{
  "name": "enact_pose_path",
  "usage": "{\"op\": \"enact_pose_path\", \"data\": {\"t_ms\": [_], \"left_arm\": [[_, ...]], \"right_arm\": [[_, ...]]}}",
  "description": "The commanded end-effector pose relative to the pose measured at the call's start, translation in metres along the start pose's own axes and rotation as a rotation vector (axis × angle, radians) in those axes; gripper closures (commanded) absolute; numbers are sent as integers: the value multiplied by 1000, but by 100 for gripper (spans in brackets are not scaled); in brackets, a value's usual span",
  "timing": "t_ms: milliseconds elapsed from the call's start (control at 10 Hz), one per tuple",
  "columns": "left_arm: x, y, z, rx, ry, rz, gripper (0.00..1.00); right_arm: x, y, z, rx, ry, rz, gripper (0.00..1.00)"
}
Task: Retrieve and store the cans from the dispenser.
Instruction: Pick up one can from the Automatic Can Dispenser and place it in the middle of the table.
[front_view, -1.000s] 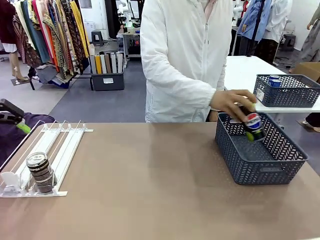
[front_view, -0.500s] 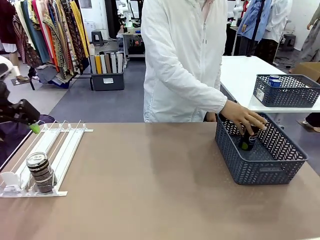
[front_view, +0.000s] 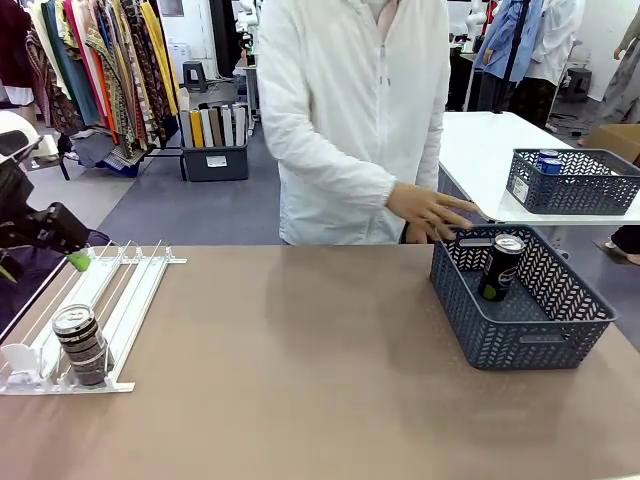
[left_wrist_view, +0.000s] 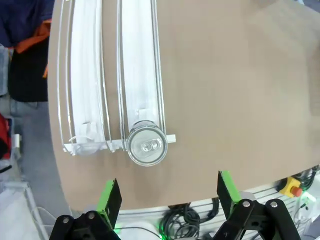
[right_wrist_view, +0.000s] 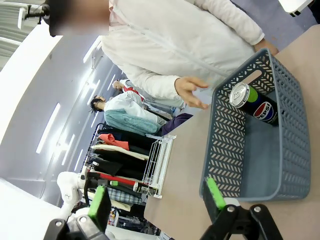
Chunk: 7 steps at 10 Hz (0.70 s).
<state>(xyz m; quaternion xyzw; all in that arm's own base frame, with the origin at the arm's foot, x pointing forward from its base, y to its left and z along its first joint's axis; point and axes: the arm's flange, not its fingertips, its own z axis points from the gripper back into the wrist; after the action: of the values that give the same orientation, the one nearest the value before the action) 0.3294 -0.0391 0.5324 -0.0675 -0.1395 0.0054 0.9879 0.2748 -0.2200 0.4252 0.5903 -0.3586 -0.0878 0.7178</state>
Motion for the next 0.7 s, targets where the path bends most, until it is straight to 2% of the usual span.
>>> {"op": "enact_pose_path", "data": {"t_ms": [0,100,200,600], "left_arm": [[5,-10,-13,41,28,-28,0],[9,-13,-24,40,60,-36,0],[16,-12,-38,83,73,33,0],[30,2,-80,87,170,75,0]], "right_arm": [[3,3,0,14,-10,-2,0],[3,3,0,14,-10,-2,0],[3,3,0,14,-10,-2,0],[3,3,0,14,-10,-2,0]]}}
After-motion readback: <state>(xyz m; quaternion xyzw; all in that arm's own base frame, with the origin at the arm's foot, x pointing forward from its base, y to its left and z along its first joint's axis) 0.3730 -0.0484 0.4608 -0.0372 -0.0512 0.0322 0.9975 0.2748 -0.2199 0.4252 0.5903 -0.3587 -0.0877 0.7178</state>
